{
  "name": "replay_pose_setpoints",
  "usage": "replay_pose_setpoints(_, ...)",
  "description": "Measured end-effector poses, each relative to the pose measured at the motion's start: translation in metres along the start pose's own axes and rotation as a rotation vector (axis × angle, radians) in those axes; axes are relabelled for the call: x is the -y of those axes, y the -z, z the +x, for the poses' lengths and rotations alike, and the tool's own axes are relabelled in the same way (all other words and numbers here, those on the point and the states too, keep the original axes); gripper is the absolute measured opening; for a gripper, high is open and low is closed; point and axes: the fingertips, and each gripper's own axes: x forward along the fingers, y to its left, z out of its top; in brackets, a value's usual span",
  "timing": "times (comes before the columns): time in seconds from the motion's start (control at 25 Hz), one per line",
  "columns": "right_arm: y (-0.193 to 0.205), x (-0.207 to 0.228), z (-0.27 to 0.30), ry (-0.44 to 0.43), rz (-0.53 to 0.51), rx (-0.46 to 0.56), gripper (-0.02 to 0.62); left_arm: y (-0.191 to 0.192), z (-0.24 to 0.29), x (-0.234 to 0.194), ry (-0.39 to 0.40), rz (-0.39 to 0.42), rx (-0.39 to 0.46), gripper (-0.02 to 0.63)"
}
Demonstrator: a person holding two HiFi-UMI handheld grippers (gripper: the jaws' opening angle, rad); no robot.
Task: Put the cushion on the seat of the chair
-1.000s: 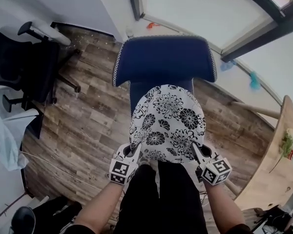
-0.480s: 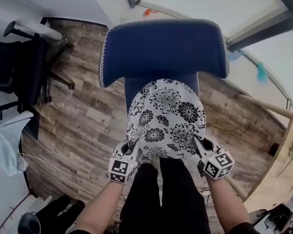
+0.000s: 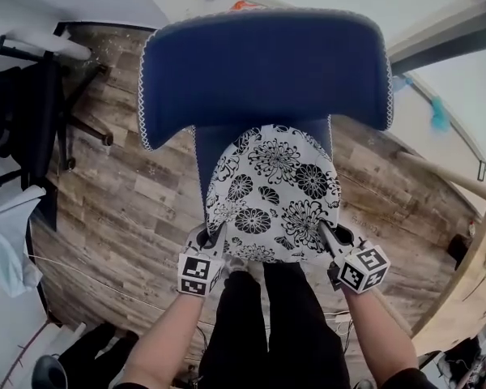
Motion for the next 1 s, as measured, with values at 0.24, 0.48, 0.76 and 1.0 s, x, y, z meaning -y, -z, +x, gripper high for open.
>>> replay_pose_setpoints(0.24, 0.010, 0.029, 0.015, 0.021, 0.029, -0.026, 0.049, 0.012, 0.016, -0.023, -0.040, 0.020, -0.016, 0.017)
replay_pose_setpoints(0.48, 0.021, 0.054, 0.025, 0.057, 0.031, -0.048, 0.049, 0.024, 0.029, -0.046, -0.111, 0.025, -0.026, 0.090)
replay_pose_setpoints(0.76, 0.036, 0.072, 0.033, 0.115, -0.045, -0.079, 0.166, 0.026, 0.026, -0.080, -0.220, -0.042, -0.024, 0.249)
replay_pose_setpoints(1.0, 0.038, 0.108, 0.017, 0.303, -0.063, -0.109, 0.258, 0.012, 0.010, -0.089, -0.254, -0.050, -0.003, 0.256)
